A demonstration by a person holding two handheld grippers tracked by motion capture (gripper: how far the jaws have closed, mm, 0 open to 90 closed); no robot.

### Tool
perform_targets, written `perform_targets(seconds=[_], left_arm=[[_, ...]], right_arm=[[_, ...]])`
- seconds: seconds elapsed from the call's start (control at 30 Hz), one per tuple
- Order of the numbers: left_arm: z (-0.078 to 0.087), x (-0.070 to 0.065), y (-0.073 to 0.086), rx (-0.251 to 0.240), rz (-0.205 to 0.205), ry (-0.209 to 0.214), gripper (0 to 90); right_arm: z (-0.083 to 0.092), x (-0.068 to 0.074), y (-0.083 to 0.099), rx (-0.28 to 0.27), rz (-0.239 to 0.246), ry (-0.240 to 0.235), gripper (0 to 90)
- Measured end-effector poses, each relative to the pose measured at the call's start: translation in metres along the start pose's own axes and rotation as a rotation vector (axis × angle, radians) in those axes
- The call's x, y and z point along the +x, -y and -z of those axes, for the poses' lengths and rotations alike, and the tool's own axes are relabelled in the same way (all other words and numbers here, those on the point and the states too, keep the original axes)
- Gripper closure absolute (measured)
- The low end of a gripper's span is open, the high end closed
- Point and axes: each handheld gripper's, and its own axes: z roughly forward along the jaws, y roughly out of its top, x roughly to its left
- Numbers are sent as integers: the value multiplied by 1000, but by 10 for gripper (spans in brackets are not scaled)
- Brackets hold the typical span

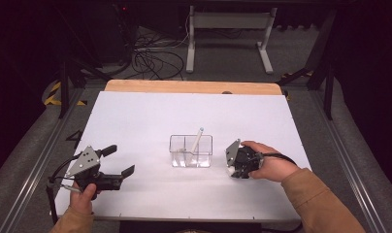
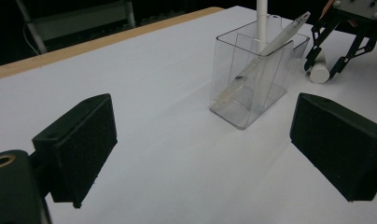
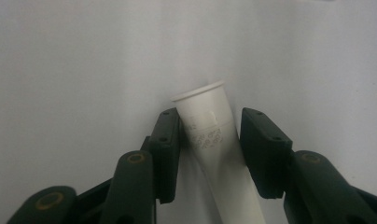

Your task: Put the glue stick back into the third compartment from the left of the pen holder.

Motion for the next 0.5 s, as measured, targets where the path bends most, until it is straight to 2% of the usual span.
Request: perform_targets(seconds=[0.27,0.3,0.5], left_arm=[[0,0,0,1,1,-1,81],[0,0,0,1,-2,-2,81],[1,0,0,1,-2,-3,81]], right_arm=[[2,2,0,17,38,17,671],[3,1,0,7,50,23,671],[19,3,1,-78,22,56,674]])
